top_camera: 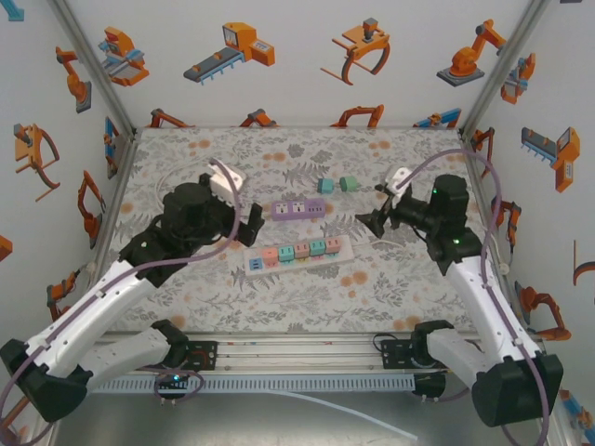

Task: Pull the plug off the socket

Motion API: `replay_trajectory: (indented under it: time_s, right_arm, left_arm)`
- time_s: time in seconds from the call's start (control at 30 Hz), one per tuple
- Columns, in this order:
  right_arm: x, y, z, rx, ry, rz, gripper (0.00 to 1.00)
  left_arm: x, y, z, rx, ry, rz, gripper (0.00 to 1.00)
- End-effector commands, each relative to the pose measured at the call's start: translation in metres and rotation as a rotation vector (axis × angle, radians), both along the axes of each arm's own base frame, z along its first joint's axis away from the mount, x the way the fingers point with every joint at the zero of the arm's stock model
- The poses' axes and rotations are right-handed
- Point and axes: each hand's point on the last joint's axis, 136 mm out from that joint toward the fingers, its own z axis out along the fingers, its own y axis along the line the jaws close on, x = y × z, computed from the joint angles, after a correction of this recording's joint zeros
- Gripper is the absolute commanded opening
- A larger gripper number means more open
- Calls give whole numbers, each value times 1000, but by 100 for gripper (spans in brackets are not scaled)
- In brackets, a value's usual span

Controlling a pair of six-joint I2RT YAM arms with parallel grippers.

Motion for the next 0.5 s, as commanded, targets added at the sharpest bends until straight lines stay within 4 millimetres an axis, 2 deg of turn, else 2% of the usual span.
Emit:
replay_trajectory:
  time_s: [0.0,0.07,0.2,0.3,0.47]
  right_arm:
    - [-16,29,-11,-169,-157,247,77]
    - [-17,42,-27,-239,-124,305,75]
    - [-11,60,-50,-290,-57,373,64]
    - [-11,68,-67,-324,-8,420,60]
    - [-21,67,-100,-407,121,506,61]
  left_arm:
    - [3,41,-16,-214,218,276,98]
    - [2,48,-29,-283,309,315,98]
    - [7,32,-63,-394,537,281,98]
    - [14,27,-94,-370,646,309,99]
    - [26,40,-143,-248,681,414,99]
